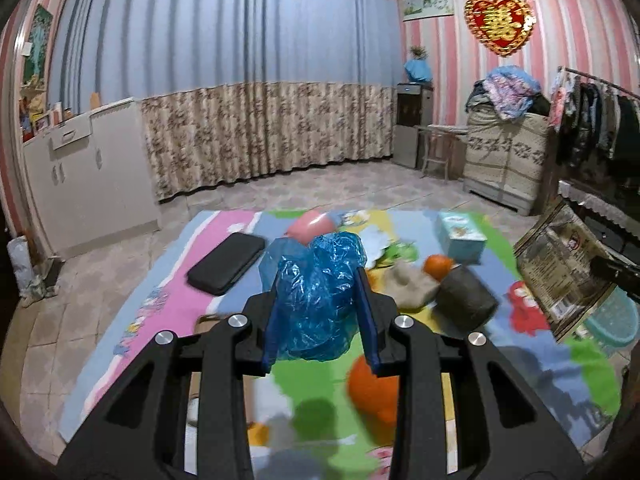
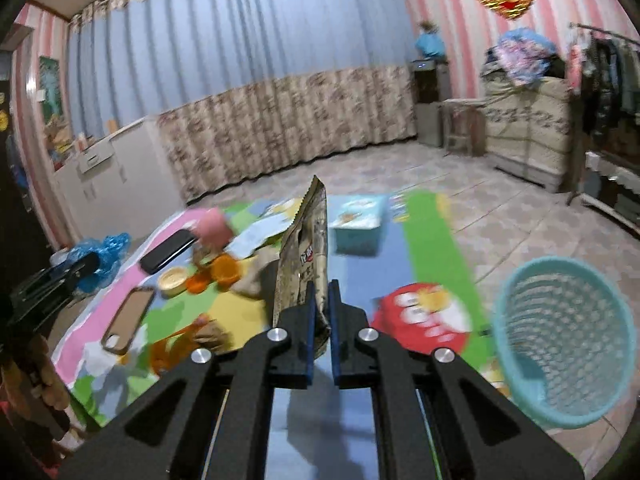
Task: Collect trash
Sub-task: 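Carry both items to the teal basket and open both tools to drop them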
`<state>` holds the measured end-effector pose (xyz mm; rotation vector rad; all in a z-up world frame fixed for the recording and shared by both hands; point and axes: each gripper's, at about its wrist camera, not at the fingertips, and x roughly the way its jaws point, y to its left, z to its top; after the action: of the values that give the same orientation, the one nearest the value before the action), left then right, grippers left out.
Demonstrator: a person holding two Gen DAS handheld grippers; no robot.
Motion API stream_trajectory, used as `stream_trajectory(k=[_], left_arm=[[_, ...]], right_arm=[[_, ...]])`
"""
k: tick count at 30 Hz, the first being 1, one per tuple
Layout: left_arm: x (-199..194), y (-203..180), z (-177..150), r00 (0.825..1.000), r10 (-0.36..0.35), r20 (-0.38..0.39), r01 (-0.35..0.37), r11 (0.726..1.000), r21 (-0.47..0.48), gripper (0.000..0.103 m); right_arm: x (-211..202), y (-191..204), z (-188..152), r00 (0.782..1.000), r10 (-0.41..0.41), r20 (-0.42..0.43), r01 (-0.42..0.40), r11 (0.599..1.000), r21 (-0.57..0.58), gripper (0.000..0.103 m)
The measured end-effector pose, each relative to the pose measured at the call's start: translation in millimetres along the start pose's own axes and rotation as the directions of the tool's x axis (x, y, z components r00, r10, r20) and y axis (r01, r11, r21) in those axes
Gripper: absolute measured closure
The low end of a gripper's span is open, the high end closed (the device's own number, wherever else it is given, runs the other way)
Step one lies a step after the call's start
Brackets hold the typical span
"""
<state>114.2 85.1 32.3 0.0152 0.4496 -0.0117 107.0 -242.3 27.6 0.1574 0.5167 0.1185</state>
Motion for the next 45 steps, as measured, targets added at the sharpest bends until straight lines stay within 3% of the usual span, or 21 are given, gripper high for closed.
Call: stream_trajectory(k=[4, 10, 18, 23, 28, 36, 41, 44, 45], left_arm=[[3.1, -34.4, 8.6, 0.998, -0.059, 0.001, 0.059, 0.998, 0.008, 0.072], [2.2, -94.0, 16.5, 0.992, -0.127, 0.021, 0.125, 0.99, 0.065, 0.072], [7.7, -179.7, 25.7, 0.963, -0.267, 0.026, 0.263, 0.958, 0.112, 0.072], [19.3, -233.2, 23.4, 0.929, -0.37, -0.014, 0.37, 0.922, 0.116, 0.072], [35.5, -282.3, 9.0, 0.891, -0.447, -0.075, 0.453, 0.881, 0.139, 0.072], [76.3, -355.3, -15.1, 0.857, -0.48, -0.188, 0.51, 0.842, 0.176, 0.071], [88.4, -398.6, -29.2, 0.846, -0.488, -0.215, 0.529, 0.817, 0.23, 0.071], [94.5, -413.0, -29.8, 0.836, -0.498, -0.229, 0.544, 0.807, 0.23, 0.068], [96.1, -416.9, -29.8, 0.835, -0.498, -0.234, 0.545, 0.806, 0.229, 0.062]], right_arm=[[-18.0, -43.6, 5.2, 0.994, -0.101, 0.032, 0.1, 0.994, 0.04, 0.097], [-33.2, -115.6, 3.8, 0.961, -0.275, 0.042, 0.27, 0.958, 0.099, 0.097], [-42.9, -187.4, 1.6, 0.917, -0.398, 0.016, 0.39, 0.906, 0.167, 0.097], [-39.7, -210.0, 8.5, 0.902, -0.431, -0.032, 0.431, 0.889, 0.154, 0.097], [-29.9, -226.2, -6.3, 0.887, -0.456, -0.068, 0.461, 0.87, 0.175, 0.097], [-31.1, -255.8, -17.3, 0.872, -0.481, -0.093, 0.489, 0.842, 0.228, 0.097], [-24.1, -269.2, -21.9, 0.873, -0.475, -0.115, 0.488, 0.834, 0.258, 0.097], [-19.8, -274.6, -25.2, 0.872, -0.472, -0.129, 0.489, 0.831, 0.264, 0.097], [-19.4, -276.3, -25.8, 0.873, -0.47, -0.132, 0.488, 0.831, 0.268, 0.097]])
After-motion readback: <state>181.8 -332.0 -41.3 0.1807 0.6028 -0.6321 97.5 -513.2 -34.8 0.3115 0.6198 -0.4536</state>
